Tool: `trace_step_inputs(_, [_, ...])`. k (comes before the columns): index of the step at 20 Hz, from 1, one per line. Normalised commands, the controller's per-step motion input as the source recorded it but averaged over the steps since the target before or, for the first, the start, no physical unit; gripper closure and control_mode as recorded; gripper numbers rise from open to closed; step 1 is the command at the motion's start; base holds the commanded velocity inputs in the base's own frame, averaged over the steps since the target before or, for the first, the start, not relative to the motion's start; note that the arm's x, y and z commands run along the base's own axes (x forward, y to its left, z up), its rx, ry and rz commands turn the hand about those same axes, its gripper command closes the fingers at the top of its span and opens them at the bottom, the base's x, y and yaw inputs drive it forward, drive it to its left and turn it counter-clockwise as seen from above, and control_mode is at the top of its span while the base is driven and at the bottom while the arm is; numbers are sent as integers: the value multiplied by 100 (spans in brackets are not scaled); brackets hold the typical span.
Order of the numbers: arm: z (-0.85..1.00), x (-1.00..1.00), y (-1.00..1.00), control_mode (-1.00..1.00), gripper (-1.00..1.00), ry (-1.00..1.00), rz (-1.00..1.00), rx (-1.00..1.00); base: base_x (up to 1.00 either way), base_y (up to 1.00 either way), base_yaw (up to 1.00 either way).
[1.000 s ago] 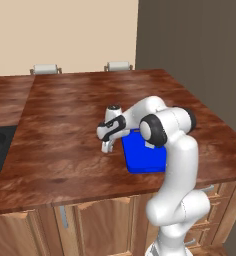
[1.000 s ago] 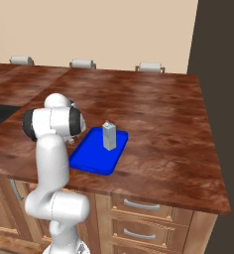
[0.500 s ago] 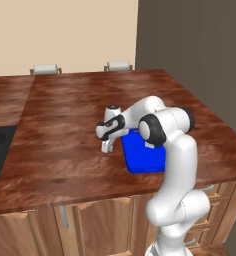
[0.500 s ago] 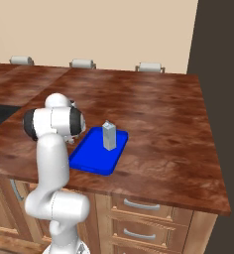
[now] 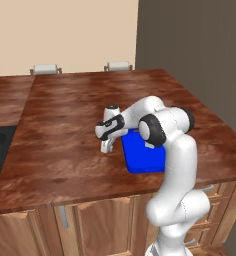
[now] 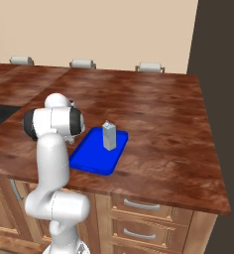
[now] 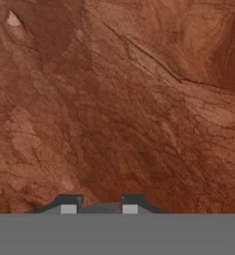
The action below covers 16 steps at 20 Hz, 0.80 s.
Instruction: Take out the milk from the fridge and place it on the tray on the counter. Then take the sugar cube near the tray and place it in the tray.
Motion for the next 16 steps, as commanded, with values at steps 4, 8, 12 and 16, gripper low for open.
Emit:
trace_step_inputs(4, [0,0,0,-100,100,0,0,0,0,0,0])
trace_step_inputs(8, [0,0,0,-100,100,0,0,0,0,0,0])
trace_step_inputs(12, [34,-1,4,-100,100,0,-2,0,0,0,0])
trace_step_inputs(16, [85,-9,2,-100,100,0,-10,0,0,0,0])
